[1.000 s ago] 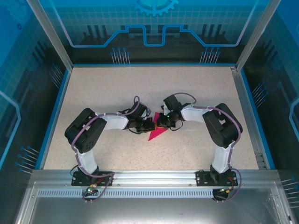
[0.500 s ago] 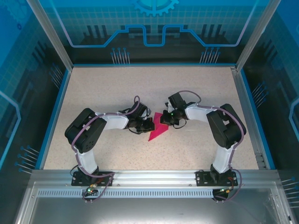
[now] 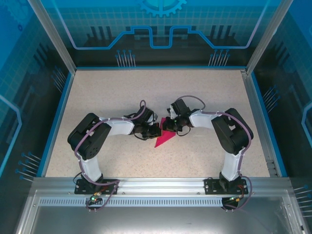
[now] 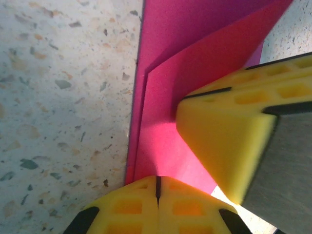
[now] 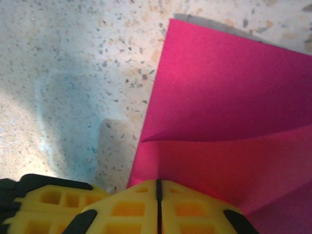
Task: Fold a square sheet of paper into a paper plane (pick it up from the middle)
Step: Fourth fold the wing at the center of the table.
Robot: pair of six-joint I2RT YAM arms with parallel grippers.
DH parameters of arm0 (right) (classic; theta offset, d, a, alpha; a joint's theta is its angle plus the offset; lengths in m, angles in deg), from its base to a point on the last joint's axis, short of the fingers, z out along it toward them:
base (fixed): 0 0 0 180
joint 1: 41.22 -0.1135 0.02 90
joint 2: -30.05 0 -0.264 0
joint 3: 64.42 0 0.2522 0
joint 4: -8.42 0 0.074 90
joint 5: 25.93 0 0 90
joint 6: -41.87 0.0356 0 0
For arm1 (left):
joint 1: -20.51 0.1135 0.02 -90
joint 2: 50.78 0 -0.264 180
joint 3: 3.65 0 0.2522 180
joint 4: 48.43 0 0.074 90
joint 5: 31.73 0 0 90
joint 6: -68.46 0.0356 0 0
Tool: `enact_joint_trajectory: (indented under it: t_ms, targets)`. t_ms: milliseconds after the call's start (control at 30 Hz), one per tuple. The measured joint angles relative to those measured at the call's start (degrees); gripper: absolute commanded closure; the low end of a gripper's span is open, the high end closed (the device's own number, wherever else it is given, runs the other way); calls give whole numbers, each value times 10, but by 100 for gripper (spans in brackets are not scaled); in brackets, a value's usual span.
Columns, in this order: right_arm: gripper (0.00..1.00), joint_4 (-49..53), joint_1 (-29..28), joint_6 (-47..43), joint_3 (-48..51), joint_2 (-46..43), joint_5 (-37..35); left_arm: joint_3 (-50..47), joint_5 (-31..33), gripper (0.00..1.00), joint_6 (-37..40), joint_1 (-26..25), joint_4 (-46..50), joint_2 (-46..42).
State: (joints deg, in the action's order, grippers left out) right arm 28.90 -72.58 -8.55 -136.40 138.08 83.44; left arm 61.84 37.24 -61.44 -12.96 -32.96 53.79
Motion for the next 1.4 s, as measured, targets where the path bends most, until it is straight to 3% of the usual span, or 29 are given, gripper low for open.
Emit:
enact_joint_trajectory:
  t_ms: [467, 700, 1000, 1167, 1400]
  targets:
    - [92, 8, 88, 0, -23, 27, 41, 0, 0, 100, 0, 0, 1, 0]
    - [92, 31, 120, -5, -51, 26, -15, 0, -3, 100, 0, 1, 2, 0]
    - [92, 32, 73, -7, -50, -49, -34, 3, -3, 100, 7, 1, 8, 0]
    - [93, 21, 32, -6, -29, -44, -3, 5, -4, 100, 11, 1, 15, 0]
    - [94, 19, 31, -13, -24, 1, 23, 8, -4, 100, 11, 0, 22, 1]
